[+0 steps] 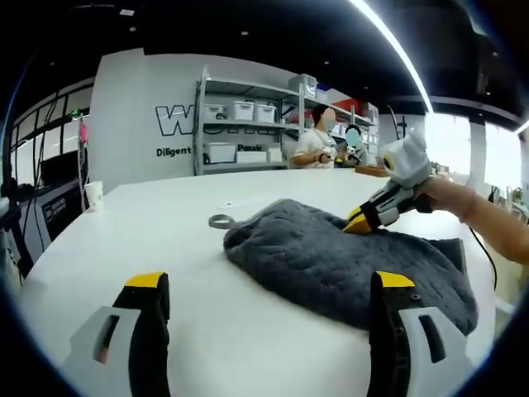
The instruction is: Open the folded towel by lifting each exposed corner and separating the folded layers until the towel lies flat within the target outline without major curled edges
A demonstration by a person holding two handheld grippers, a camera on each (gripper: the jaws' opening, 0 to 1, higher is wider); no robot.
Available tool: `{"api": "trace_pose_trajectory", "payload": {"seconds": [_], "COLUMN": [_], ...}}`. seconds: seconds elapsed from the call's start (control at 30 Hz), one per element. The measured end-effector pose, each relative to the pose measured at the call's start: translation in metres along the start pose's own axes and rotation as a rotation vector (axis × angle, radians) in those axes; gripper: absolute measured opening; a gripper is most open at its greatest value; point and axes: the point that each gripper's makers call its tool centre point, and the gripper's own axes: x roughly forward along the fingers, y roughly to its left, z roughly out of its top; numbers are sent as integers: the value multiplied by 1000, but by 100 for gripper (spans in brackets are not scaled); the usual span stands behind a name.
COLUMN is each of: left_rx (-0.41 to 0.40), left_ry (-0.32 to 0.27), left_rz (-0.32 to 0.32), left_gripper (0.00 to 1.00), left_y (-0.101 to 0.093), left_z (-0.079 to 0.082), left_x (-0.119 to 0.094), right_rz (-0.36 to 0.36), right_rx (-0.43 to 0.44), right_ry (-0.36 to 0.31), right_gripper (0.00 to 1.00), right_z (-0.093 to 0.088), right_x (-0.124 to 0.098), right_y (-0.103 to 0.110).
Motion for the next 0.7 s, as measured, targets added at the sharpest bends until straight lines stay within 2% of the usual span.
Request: {"api": "trace_pose_trajectory", "payload": {"seconds": [0.7], "left_rx": [21], "left_ry": [41], "left_rz": [6], "left_gripper": [99], "left_y": [0], "left_z": [-9], "left_x": [1], "right_rz": [-104], "right_rx": [50], "right_ry": [29], "right_gripper": [3], "right_z": [-28], "right_x": [-31], "right_y": [-58]}}
